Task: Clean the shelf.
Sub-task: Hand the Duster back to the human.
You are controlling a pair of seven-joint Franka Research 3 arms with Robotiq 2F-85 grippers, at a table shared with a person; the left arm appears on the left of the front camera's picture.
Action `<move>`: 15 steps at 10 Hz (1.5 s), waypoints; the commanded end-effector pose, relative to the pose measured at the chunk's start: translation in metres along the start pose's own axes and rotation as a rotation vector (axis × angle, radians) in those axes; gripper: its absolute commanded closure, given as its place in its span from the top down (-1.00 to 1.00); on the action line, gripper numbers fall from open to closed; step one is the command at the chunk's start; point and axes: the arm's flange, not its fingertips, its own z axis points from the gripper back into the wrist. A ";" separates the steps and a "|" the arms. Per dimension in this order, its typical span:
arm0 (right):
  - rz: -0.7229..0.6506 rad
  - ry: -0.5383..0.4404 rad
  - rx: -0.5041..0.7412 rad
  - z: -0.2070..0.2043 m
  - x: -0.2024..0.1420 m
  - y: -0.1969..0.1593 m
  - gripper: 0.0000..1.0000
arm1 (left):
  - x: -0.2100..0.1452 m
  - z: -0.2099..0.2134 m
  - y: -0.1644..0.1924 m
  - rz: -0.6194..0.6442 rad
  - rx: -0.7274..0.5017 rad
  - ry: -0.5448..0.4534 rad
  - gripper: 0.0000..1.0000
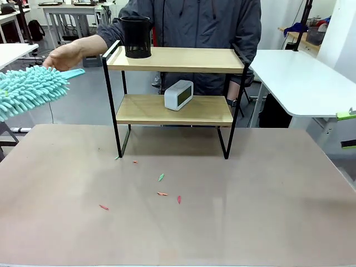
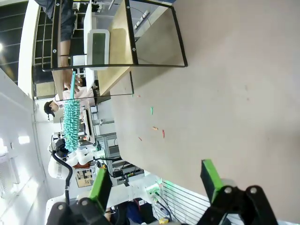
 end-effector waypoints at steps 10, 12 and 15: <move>0.024 0.005 0.004 0.002 0.002 0.000 1.00 | -0.014 -0.010 -0.006 -0.076 -0.071 0.134 1.00; 0.024 0.005 0.004 0.002 0.002 0.000 1.00 | -0.026 -0.054 -0.013 -0.106 -0.237 0.316 1.00; -0.013 0.047 0.196 0.012 -0.008 0.014 1.00 | -0.063 -0.170 0.001 -0.152 -0.567 0.717 1.00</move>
